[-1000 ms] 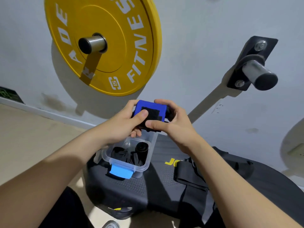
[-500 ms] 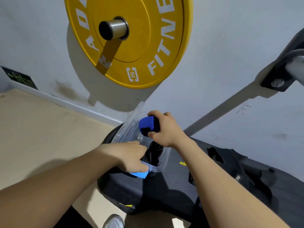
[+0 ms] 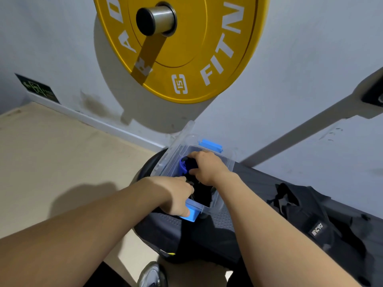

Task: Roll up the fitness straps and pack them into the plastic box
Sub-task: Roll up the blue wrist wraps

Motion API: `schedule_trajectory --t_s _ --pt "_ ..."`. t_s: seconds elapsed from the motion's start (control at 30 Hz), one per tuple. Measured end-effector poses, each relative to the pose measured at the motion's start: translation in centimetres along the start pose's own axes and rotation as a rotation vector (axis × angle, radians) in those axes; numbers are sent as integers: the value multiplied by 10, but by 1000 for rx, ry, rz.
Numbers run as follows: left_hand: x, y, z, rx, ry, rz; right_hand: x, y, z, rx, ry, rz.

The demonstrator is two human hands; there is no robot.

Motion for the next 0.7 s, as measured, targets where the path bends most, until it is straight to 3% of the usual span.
schedule_trajectory --t_s 0.2,0.33,0.53,0.7 --pt "6 -16 -6 -2 -10 -16 -1 15 -4 -74 -48 -13" --pt "6 -41 -13 55 -54 -118 -1 -8 -20 60 -59 51" --pt "7 -64 -28 202 -41 -180 39 -36 -54 67 53 93" --pt "6 -49 -25 167 -107 -122 51 -38 -71 125 56 42"
Point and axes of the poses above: each hand's wrist, its own z-axis towards the middle knuckle, its own y-axis out of the palm, x = y × z, the point moved 9 cm from there along z, towards the middle knuckle, and after that the axes turned 5 degrees about y, right-handed, at the moved point
